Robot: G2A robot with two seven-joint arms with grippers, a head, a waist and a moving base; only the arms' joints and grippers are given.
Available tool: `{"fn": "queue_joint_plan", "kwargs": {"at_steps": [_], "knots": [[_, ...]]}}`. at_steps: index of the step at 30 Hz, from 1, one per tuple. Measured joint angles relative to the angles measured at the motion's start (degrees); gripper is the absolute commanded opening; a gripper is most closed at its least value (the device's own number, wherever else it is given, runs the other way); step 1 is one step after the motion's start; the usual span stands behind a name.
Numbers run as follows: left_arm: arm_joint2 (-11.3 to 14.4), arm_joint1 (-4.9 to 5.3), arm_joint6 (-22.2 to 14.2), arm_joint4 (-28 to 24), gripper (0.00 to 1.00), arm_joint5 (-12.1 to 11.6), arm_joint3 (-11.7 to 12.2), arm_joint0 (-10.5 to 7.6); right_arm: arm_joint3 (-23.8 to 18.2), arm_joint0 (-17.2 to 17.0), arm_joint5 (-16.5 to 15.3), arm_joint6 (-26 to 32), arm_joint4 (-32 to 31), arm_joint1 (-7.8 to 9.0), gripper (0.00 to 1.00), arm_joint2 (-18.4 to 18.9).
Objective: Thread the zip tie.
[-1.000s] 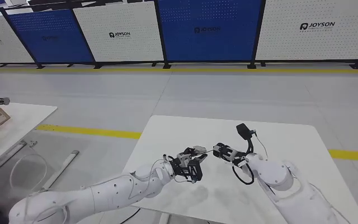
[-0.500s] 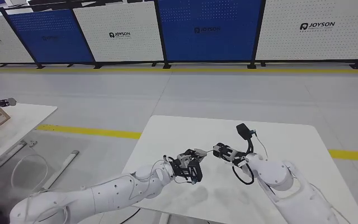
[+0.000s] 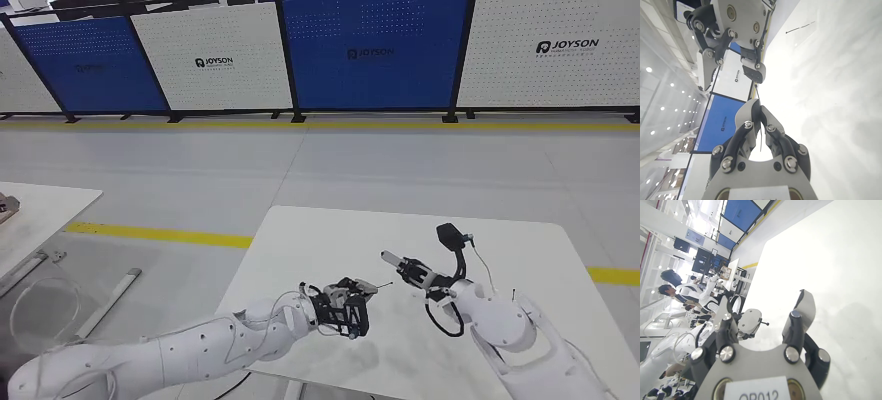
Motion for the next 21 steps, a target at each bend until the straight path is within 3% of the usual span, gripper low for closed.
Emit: {"fn": "queue_joint_plan", "kwargs": {"at_steps": [4,6,19,20,21], "knots": [[-4.2,2.17,1.7,-7.2,0.00,-6.6,-1.4,0.10,-1.0,-1.6,-0.9,0.0,-0.9,0.22,1.00,1.1],[-6.4,3.16,0.5,-10.6,0.00,-9.1,-1.5,0.31,-1.3,-2.0,-1.3,0.0,-1.4,0.22,1.00,1.3],[-7.1,3.39,-0.4,-11.7,0.00,-9.3,-1.5,0.47,-1.4,-2.2,-1.7,-0.1,-1.7,0.17,1.00,1.3],[-7.3,3.36,-0.3,-12.3,0.00,-9.9,-1.5,0.58,-1.4,-2.2,-1.7,-0.1,-1.7,0.17,1.00,1.3],[-7.8,3.37,-0.7,-14.3,0.00,-12.1,-1.1,0.34,-1.4,-2.2,-1.7,-0.1,-1.7,0.17,1.00,1.3]]}}
